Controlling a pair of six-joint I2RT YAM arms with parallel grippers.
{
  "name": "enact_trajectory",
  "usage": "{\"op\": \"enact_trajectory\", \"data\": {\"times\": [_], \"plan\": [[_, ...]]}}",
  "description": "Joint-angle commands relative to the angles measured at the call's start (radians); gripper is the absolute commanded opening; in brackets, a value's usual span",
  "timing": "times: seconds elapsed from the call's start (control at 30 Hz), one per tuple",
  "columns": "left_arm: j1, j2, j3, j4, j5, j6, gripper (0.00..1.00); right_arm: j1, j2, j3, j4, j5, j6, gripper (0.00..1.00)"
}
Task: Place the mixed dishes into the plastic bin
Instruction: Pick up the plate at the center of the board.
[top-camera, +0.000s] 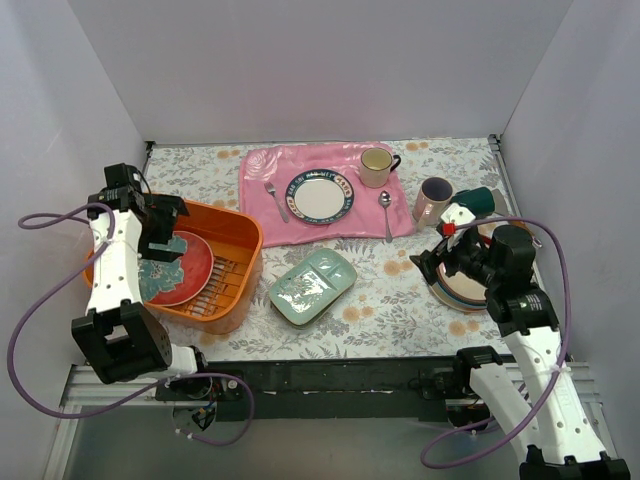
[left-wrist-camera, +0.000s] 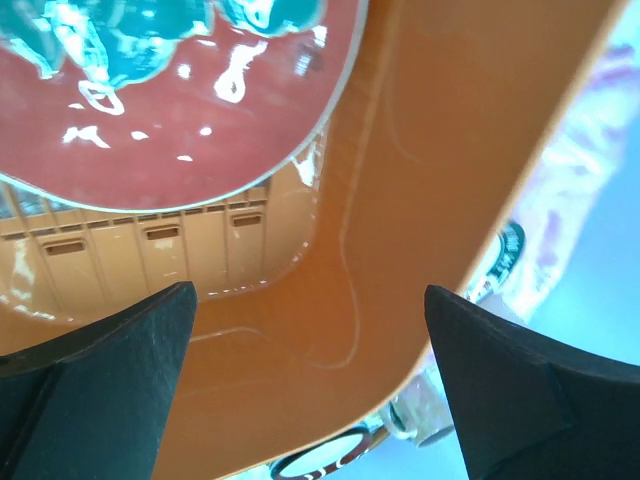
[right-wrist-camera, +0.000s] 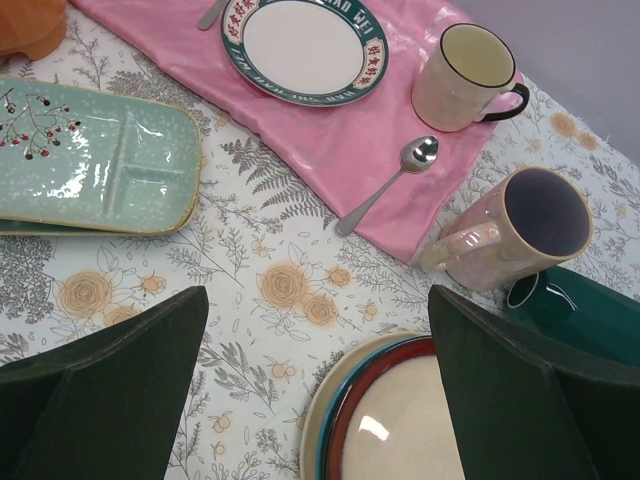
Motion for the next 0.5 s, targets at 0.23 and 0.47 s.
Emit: {"op": "enact_trajectory", "data": {"times": [0.23,0.47], "plan": [[-0.004,-0.196,-0.104,0.275,0.285,0.206,0.98,-0.007,0.067,0.143,-0.123,0.035,0.001,0.98],[-0.044,-0.266,-0.130,0.415,0.489,0.330,0.98,-0.025,0.152,0.160,-0.192,0.076,0.030,0.99]]}}
